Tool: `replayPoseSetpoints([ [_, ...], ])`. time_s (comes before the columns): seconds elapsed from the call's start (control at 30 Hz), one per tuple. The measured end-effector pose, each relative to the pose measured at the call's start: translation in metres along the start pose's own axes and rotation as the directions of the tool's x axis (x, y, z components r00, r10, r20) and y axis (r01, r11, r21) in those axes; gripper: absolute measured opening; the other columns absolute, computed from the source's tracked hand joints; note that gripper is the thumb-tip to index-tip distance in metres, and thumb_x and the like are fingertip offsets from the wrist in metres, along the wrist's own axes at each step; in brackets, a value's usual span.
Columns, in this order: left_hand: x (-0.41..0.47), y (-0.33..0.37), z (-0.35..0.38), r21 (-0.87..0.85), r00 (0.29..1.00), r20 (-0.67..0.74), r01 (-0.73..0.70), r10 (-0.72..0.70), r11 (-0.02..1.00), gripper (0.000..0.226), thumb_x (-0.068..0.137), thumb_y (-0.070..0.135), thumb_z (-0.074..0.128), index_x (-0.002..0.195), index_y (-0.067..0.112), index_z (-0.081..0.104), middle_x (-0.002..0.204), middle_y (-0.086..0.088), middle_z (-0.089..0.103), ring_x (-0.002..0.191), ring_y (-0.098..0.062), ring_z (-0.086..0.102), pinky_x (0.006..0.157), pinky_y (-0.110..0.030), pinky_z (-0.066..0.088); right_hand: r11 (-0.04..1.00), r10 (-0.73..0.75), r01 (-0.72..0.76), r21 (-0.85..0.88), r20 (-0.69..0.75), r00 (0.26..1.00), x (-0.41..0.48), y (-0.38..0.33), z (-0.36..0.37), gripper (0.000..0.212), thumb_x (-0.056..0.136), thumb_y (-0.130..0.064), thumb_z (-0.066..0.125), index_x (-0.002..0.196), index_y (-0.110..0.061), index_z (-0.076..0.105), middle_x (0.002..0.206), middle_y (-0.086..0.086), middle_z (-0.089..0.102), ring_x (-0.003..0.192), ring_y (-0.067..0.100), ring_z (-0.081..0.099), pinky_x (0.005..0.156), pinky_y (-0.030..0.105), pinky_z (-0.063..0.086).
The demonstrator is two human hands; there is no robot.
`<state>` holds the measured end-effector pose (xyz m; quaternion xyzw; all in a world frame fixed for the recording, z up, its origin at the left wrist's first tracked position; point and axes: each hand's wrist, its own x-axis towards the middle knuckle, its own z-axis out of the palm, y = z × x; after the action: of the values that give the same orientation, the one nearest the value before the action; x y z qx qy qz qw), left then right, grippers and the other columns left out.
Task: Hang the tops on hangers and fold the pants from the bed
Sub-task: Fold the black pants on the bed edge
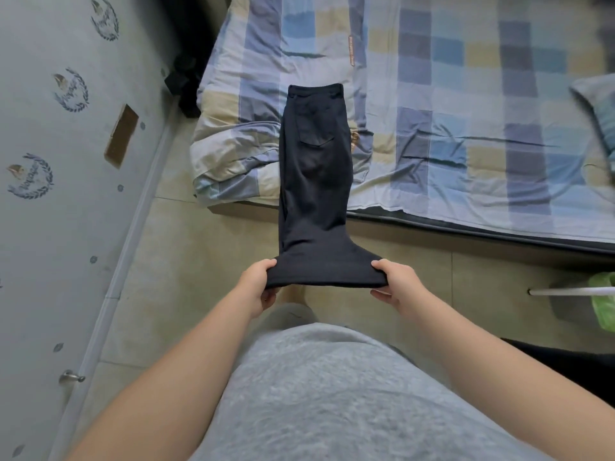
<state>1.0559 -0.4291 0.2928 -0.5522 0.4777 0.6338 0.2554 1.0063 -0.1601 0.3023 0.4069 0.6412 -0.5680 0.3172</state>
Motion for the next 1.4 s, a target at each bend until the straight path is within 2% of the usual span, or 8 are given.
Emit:
replayPoseSetpoints([
  [0.37, 0.084, 0.277, 0.065, -0.105, 0.993, 0.115, 0.041, -0.028, 0.994, 0.016, 0.090, 0.033, 0.062, 0.091, 0.018, 0.061, 0.057, -0.001, 0.061, 0.045, -0.013, 0.057, 0.042, -0.018, 0.043, 0.986, 0.035, -0.026, 0.166, -0.054, 0.998, 0.092, -0.249, 0.089, 0.014, 0.093, -0.026, 0.066, 0.099, -0.015, 0.060, 0.100, 0.007, 0.068, 0.080, 0.022, 0.073, 0.065, 0.034, 0.057],
  [0.53, 0.126, 0.385, 0.095, -0.069, 0.988, 0.155, 0.018, -0.007, 0.997, 0.018, 0.093, 0.037, 0.059, 0.099, 0.020, 0.061, 0.081, -0.001, 0.063, 0.057, -0.013, 0.057, 0.050, -0.023, 0.044, 0.981, 0.023, -0.007, 0.192, -0.082, 0.996, 0.140, -0.342, 0.121, 0.013, 0.095, -0.027, 0.063, 0.102, -0.016, 0.060, 0.099, 0.008, 0.067, 0.082, 0.022, 0.072, 0.072, 0.034, 0.058],
  [0.73, 0.196, 0.471, 0.134, -0.009, 0.987, 0.158, -0.017, 0.018, 1.000, 0.018, 0.094, 0.033, 0.054, 0.084, 0.021, 0.062, 0.071, 0.002, 0.063, 0.057, -0.011, 0.054, 0.053, -0.023, 0.040, 0.979, 0.045, -0.025, 0.203, -0.097, 0.994, 0.227, -0.422, 0.150, 0.011, 0.095, -0.029, 0.059, 0.098, -0.018, 0.059, 0.102, 0.009, 0.068, 0.084, 0.021, 0.072, 0.071, 0.034, 0.057],
  [1.0, 0.323, 0.535, 0.193, 0.082, 0.991, 0.107, -0.090, 0.081, 0.993, 0.016, 0.093, 0.031, 0.050, 0.088, 0.022, 0.063, 0.074, 0.005, 0.066, 0.069, -0.012, 0.057, 0.066, -0.024, 0.043, 0.975, 0.067, -0.047, 0.216, -0.084, 0.994, 0.387, -0.489, 0.191, 0.016, 0.099, -0.034, 0.051, 0.095, -0.019, 0.055, 0.090, 0.005, 0.069, 0.082, 0.017, 0.070, 0.066, 0.034, 0.051],
  [1.1, 0.367, 0.535, 0.206, 0.101, 0.992, 0.100, -0.090, 0.080, 0.991, 0.041, 0.100, 0.050, 0.041, 0.107, 0.020, 0.067, 0.097, 0.003, 0.073, 0.090, -0.016, 0.066, 0.075, -0.031, 0.046, 0.976, 0.061, -0.058, 0.211, -0.005, 0.998, 0.438, -0.489, 0.201, 0.027, 0.099, -0.040, 0.051, 0.108, -0.016, 0.058, 0.105, 0.006, 0.071, 0.096, 0.020, 0.069, 0.074, 0.037, 0.052],
  [1.2, 0.395, 0.516, 0.210, 0.119, 0.990, 0.127, -0.074, 0.059, 0.990, 0.062, 0.099, 0.068, 0.028, 0.123, 0.020, 0.060, 0.115, 0.002, 0.070, 0.098, -0.019, 0.067, 0.073, -0.034, 0.047, 0.980, 0.056, -0.077, 0.182, 0.118, 0.991, 0.466, -0.468, 0.203, 0.053, 0.099, -0.051, 0.051, 0.138, -0.015, 0.050, 0.134, 0.005, 0.060, 0.125, 0.027, 0.056, 0.100, 0.048, 0.048],
  [1.3, 0.403, 0.481, 0.204, 0.126, 0.985, 0.157, -0.094, 0.074, 0.988, 0.056, 0.100, 0.064, 0.032, 0.127, 0.023, 0.059, 0.119, 0.003, 0.071, 0.100, -0.016, 0.067, 0.073, -0.033, 0.047, 0.971, 0.065, -0.107, 0.214, 0.195, 0.979, 0.472, -0.436, 0.197, 0.064, 0.098, -0.055, 0.051, 0.153, -0.024, 0.037, 0.147, 0.005, 0.050, 0.138, 0.024, 0.046, 0.107, 0.054, 0.042],
  [1.4, 0.396, 0.437, 0.196, 0.168, 0.987, 0.106, -0.135, 0.119, 0.976, 0.041, 0.103, 0.054, 0.039, 0.116, 0.024, 0.063, 0.107, 0.004, 0.074, 0.095, -0.012, 0.069, 0.073, -0.030, 0.047, 0.955, 0.074, -0.136, 0.262, 0.233, 0.970, 0.464, -0.398, 0.180, 0.057, 0.100, -0.051, 0.050, 0.149, -0.024, 0.043, 0.141, 0.004, 0.058, 0.133, 0.018, 0.051, 0.098, 0.049, 0.048],
])
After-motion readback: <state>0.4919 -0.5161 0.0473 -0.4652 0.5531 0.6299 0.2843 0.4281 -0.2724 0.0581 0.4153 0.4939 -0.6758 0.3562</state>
